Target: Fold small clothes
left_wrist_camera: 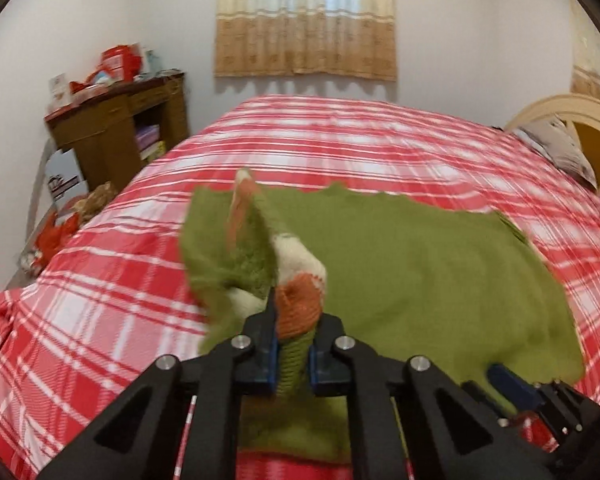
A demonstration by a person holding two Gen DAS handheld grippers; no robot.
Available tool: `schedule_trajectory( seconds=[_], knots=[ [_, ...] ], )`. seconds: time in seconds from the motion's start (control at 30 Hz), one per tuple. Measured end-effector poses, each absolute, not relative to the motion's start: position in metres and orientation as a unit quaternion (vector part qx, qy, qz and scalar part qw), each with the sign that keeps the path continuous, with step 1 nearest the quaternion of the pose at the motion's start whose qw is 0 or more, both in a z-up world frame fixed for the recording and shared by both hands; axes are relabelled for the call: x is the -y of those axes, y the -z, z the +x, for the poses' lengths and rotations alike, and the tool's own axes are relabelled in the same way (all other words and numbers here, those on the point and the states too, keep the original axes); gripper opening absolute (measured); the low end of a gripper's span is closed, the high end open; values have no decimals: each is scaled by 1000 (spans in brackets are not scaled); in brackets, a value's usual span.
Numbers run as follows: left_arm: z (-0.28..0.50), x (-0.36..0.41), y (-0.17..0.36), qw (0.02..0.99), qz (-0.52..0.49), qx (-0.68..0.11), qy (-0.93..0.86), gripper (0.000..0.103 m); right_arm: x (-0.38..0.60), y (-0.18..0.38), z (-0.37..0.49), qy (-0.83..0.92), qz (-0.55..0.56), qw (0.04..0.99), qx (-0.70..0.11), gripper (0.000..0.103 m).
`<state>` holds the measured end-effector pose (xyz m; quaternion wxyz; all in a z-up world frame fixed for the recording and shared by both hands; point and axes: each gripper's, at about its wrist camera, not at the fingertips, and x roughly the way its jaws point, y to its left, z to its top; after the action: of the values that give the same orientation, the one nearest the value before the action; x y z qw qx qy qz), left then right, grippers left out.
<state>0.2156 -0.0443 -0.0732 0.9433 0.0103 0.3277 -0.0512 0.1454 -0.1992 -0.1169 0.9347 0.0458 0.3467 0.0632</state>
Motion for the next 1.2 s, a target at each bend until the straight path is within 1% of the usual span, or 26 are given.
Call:
schedule_trajectory(
  seconds=[0.13,0.23,0.33,0.47,0.53,0.6,0.67,0.7,0.73,0.77,0.8,0.83,0.93,1.0,1.1,1.17,1.2],
  knots=[
    [218,43,84,938,5,-343,55,10,201,117,145,-65,49,935,-346,31],
    [215,16,84,936,-54,-344,43,10,201,117,145,-66,50,935,-346,31],
    [214,-11,80,938,-90,-334,20,10,201,117,145,-66,49,935,-346,31],
    [213,-58,83,927,-148,-345,-6,12,201,117,145,-66,50,934,-346,32],
    [212,-84,95,914,-175,-366,-24,19,200,117,145,-66,49,935,-346,32],
    [211,-98,106,905,-187,-381,-32,21,201,117,145,-65,48,935,-346,32],
    [206,-104,110,903,-189,-385,-40,21,202,118,145,-65,47,935,-346,32],
    [201,-107,111,902,-198,-382,-32,25,202,117,145,-65,45,935,-347,32],
    [196,-110,111,901,-212,-379,-23,36,202,118,146,-64,44,935,-347,32],
    [191,-113,110,898,-229,-376,-13,44,202,118,146,-64,43,935,-347,32],
    [185,-115,110,894,-249,-372,-3,57,202,118,146,-64,43,935,-347,32],
    [177,-117,109,891,-269,-366,5,60,201,118,146,-63,42,935,-347,32],
    [160,-107,107,886,-288,-362,20,60,200,118,146,-63,40,935,-346,32],
    [155,-90,111,880,-288,-377,40,60,200,118,146,-63,41,935,-346,32],
    [170,-64,123,860,-295,-409,84,60,199,118,146,-63,41,935,-346,33],
    [181,-59,120,870,-291,-391,78,60,198,118,146,-64,42,935,-346,33],
    [191,-58,120,870,-295,-386,81,63,198,118,146,-64,43,935,-346,33]
  ],
)
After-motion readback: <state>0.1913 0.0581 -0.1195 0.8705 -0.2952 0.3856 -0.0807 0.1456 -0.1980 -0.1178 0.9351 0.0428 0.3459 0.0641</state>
